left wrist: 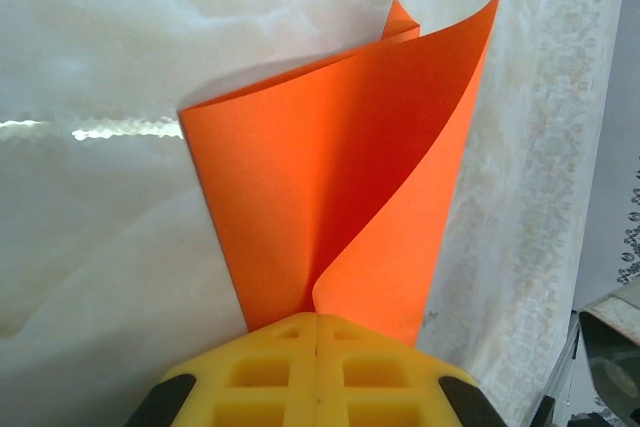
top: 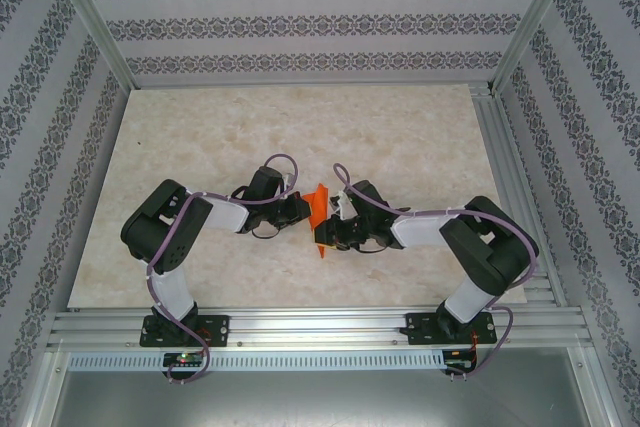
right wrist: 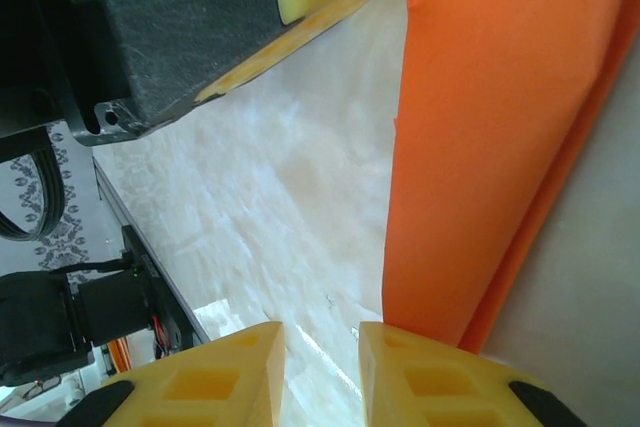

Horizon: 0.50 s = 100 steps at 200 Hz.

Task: Fold a paper plane with a square sheet of paper (fold left side to right side)
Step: Fold the wing for the fifth time at the center of the table.

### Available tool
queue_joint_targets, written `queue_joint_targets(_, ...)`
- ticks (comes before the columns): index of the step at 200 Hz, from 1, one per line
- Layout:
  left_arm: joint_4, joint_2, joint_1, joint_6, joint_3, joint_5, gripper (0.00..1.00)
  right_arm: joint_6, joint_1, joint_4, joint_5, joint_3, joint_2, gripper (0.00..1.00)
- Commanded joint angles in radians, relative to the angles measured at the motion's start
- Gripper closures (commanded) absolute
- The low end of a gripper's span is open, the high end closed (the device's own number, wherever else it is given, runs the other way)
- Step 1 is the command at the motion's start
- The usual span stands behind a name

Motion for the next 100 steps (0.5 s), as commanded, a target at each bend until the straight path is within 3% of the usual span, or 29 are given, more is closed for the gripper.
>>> queue_joint_targets(1,-0.042,0.008,0.021,0.001,-0.027,-0.058,1.0,-0.007,0.009,0.022,0.003,0.023,0.025,0.74)
queue_joint_targets(100,-0.05,-0.006,0.027,0.008,-0.027,-0.055,1.0,-0.018,0.022,0.011,0.006,0.046,0.069,0.74)
